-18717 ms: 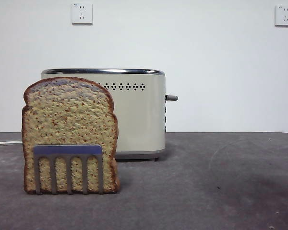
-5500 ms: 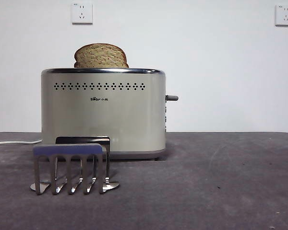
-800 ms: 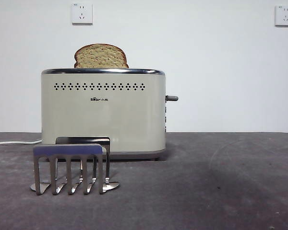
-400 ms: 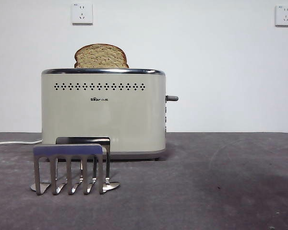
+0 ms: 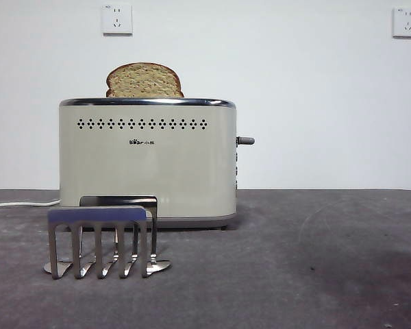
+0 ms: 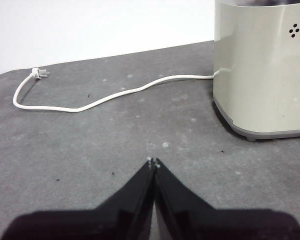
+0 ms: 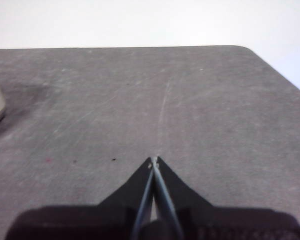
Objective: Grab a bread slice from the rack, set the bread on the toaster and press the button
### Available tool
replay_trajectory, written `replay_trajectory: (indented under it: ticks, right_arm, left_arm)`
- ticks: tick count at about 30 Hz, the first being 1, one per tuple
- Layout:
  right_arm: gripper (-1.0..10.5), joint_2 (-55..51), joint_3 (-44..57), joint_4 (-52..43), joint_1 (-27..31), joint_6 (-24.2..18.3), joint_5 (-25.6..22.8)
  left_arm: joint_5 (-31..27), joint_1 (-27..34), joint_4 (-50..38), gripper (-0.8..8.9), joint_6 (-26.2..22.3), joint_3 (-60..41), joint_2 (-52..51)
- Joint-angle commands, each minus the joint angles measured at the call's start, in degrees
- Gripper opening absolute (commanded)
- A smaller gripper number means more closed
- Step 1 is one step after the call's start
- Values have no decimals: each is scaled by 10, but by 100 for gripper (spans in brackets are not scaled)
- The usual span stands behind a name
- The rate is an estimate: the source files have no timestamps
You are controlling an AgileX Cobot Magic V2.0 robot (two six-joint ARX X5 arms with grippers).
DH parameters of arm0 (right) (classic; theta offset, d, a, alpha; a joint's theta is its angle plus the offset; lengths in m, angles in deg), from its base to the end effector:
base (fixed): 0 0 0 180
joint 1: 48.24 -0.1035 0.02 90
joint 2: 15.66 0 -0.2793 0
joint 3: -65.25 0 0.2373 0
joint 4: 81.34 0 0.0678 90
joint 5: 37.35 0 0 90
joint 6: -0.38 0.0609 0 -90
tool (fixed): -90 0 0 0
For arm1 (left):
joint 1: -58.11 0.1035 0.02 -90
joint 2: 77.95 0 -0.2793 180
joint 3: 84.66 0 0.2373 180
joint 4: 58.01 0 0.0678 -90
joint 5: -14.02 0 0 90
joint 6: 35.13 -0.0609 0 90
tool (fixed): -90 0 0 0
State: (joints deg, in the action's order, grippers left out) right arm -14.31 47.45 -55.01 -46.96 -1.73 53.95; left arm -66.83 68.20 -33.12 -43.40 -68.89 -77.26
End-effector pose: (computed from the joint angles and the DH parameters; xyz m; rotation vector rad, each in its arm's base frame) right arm 0.0951 -0.0007 0.1552 -0.0329 0.1724 0.0035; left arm 0.0961 0.0073 0.1468 0.1154 0.1696 0.0042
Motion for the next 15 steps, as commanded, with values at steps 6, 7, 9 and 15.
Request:
replay_trajectory:
  ticks: [6,7,9,15]
  right_arm:
    - [1,-13,26,-8,-24,7,0]
    - [1,-13,26,-8,-26,7,0]
    - [1,-13,26,-8,-26,7,0]
    - [1,-13,26,-8,-26,16,0]
  left_arm:
    - [-1,2,0,-4,6,-8,-1]
    - [-1,2,0,-4,6,-8,-1]
    - [-1,2,0,-3,6,-8,-1]
    - [-1,2,0,-4,6,-8,-1]
